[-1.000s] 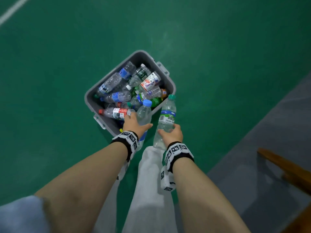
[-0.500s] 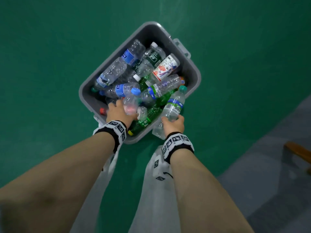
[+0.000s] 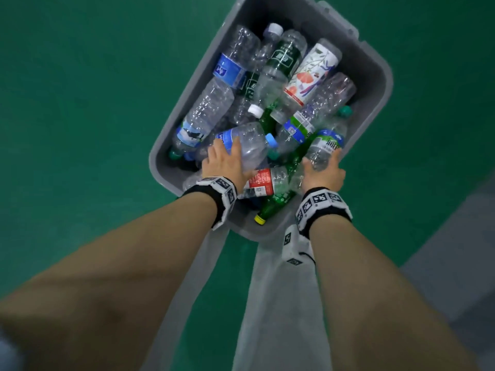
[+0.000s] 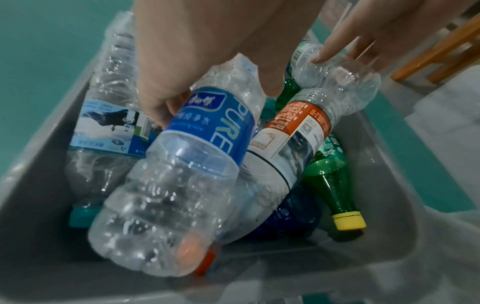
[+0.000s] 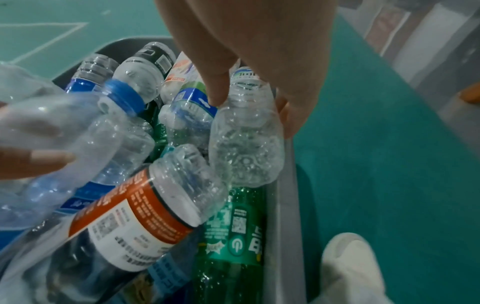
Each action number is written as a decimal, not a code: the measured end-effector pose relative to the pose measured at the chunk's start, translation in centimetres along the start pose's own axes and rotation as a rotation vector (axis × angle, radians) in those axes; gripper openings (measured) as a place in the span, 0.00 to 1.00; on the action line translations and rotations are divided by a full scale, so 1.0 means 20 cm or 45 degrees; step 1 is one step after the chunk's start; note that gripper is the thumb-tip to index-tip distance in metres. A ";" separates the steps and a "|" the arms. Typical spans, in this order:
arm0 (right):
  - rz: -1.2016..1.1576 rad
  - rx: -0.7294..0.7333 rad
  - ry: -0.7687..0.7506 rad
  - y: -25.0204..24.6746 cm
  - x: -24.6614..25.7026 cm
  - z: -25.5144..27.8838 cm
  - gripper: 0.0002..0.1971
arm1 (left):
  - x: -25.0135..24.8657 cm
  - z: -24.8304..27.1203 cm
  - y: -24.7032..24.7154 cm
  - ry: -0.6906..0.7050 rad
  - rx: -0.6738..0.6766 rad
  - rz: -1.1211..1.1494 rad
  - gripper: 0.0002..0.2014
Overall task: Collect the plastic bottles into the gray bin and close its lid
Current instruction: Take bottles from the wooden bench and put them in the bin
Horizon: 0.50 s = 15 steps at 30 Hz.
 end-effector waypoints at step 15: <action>0.100 0.007 -0.002 0.07 0.09 -0.15 0.40 | -0.10 -0.09 0.18 0.121 0.053 -0.084 0.50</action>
Point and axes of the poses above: each hand's wrist, its own z-axis away from the middle knuckle, its own y-axis out of the palm, x = y × z, the point moved 10 cm from there along -z, towards the middle knuckle, and after that the axes turned 9 degrees about -x, right-handed, at the moved point
